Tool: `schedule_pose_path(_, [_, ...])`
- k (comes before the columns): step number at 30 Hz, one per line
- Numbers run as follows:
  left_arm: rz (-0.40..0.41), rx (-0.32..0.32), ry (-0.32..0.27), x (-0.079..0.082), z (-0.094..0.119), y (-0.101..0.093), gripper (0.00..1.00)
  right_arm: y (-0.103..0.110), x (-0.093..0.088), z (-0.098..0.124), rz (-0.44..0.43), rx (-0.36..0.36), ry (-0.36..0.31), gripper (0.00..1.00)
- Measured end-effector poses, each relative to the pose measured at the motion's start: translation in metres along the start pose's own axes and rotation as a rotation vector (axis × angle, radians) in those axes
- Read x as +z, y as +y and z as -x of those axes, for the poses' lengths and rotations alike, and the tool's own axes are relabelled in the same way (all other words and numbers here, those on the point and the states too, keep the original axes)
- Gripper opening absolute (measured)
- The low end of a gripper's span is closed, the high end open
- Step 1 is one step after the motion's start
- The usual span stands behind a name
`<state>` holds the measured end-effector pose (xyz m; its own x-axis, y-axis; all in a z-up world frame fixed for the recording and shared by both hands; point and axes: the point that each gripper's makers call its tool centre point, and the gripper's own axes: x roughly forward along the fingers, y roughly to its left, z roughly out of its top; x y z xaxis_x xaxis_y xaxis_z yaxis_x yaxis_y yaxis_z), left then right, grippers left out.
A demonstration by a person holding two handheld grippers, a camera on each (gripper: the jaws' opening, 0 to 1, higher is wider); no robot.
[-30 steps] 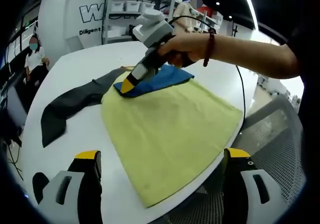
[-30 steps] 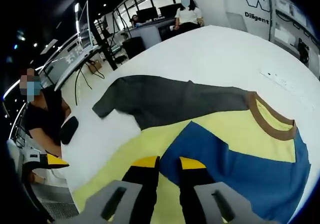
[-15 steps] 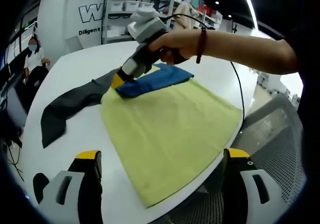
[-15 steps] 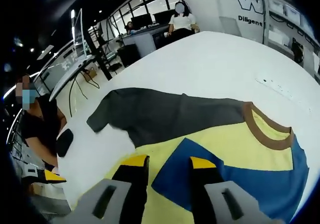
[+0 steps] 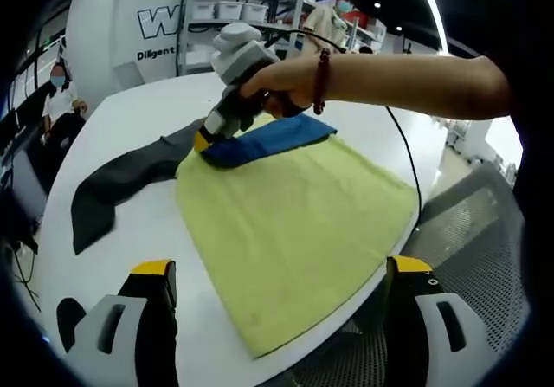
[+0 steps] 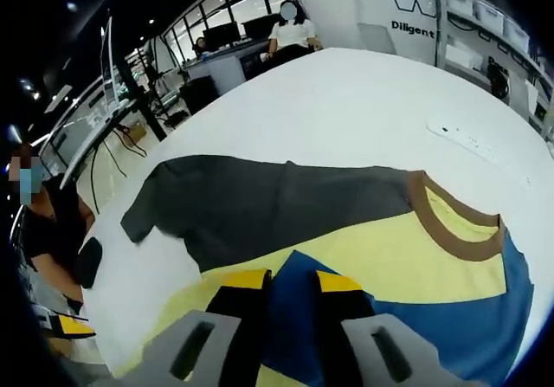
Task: Fold the garment on the visible template until the final outline fits inside the template.
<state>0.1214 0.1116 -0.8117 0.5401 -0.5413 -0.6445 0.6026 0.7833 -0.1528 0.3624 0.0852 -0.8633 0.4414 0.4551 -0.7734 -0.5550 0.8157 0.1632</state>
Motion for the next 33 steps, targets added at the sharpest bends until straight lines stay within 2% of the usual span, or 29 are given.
schedule_pose_path(4, [0.0, -0.002, 0.003, 0.0, 0.0, 0.0, 0.97, 0.0, -0.001, 0.001, 0.024, -0.034, 0.001, 0.09])
schedule_pose_path(5, [0.001, -0.001, 0.002, 0.0, 0.0, 0.0, 0.97, 0.0, -0.002, 0.001, 0.048, -0.046, 0.003, 0.07])
schedule_pose_path(9, [0.005, 0.002, -0.002, 0.0, 0.001, 0.001, 0.97, -0.005, -0.001, 0.0, 0.06, -0.056, 0.001, 0.0])
schedule_pose_path(16, [0.003, 0.002, -0.003, 0.0, 0.001, 0.0, 0.97, -0.005, 0.003, 0.006, 0.037, -0.034, -0.015, 0.0])
schedule_pose_path(24, [0.002, -0.002, -0.005, 0.001, 0.0, 0.0, 0.97, 0.003, 0.016, 0.013, 0.092, -0.007, -0.077, 0.0])
schedule_pose_path(33, [0.004, -0.002, -0.01, 0.001, 0.001, 0.001, 0.97, 0.006, 0.009, 0.002, 0.116, 0.012, -0.063, 0.0])
